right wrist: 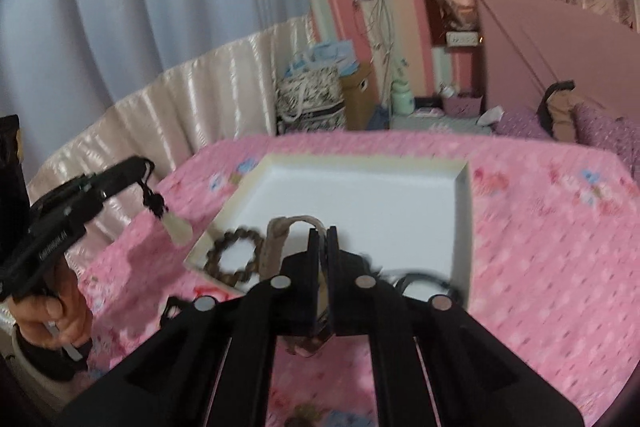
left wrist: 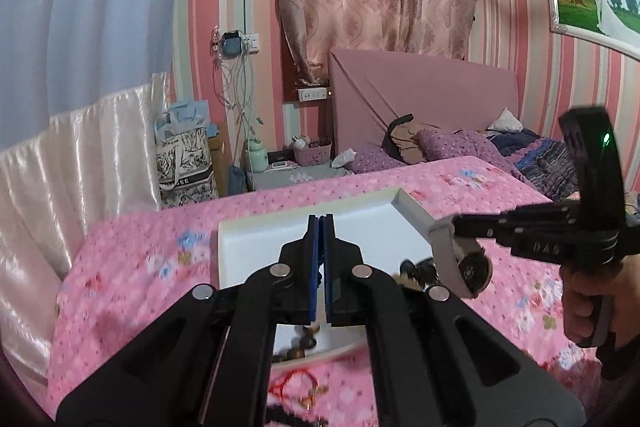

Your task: Organize jewelry

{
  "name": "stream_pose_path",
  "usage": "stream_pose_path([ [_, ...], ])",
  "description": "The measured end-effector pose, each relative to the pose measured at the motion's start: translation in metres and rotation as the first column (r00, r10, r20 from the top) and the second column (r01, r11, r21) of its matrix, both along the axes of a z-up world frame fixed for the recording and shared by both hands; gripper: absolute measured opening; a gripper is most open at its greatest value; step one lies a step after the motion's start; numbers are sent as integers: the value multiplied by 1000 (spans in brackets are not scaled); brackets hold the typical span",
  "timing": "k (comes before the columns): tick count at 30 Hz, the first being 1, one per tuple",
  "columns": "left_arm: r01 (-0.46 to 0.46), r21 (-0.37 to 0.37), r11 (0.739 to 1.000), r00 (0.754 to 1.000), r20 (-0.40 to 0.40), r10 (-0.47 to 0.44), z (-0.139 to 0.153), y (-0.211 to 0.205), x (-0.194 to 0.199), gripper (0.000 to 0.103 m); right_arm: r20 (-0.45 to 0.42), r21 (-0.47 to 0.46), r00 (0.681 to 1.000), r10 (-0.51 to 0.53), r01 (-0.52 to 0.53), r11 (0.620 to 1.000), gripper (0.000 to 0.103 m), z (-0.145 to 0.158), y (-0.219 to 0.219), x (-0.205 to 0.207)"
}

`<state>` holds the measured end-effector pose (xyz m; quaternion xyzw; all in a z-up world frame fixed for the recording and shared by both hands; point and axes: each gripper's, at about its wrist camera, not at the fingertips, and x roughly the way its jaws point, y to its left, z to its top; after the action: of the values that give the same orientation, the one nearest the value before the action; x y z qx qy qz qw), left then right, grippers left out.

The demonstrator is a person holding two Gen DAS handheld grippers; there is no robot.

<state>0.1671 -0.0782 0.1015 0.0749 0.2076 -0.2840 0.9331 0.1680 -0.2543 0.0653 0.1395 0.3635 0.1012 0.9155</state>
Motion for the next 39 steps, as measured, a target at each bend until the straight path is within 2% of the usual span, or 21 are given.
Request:
stream_pose_path([
  [4,-28,-6,1000,1000,-4,28,7,-16,25,0,5,-47,1000,-9,9,999,3,8,-4,26],
  [8,-76,-15,997,997,-13,76,2,-27,48,0,9,-77,999,-36,37,996,3,3,-6,46],
  [10,-100,-8,995,995,-18,100,-8,-32,60,0,27,-75,997,-75,77,994,3,-5,-12,47],
  [13,-126,3,992,991,-39,126,-31,-35,75,0,-11,-86,997,-76,74,994,3,-25,-15,57],
  [17,-143,32,989,983,-116,146,-66,-38,97,0,-42,-93,995,-86,82,992,3,-50,-16,68],
  [21,-151,57,987,975,-154,158,-89,-44,106,0,-86,-76,994,-73,66,995,3,-74,-14,75],
  [24,-155,75,985,973,-161,165,-98,-47,108,0,-99,-114,991,-89,78,990,3,-83,-12,76],
  [39,-146,114,983,964,-209,167,-121,-47,109,0,-130,-130,983,-133,116,985,3,-95,-23,76],
])
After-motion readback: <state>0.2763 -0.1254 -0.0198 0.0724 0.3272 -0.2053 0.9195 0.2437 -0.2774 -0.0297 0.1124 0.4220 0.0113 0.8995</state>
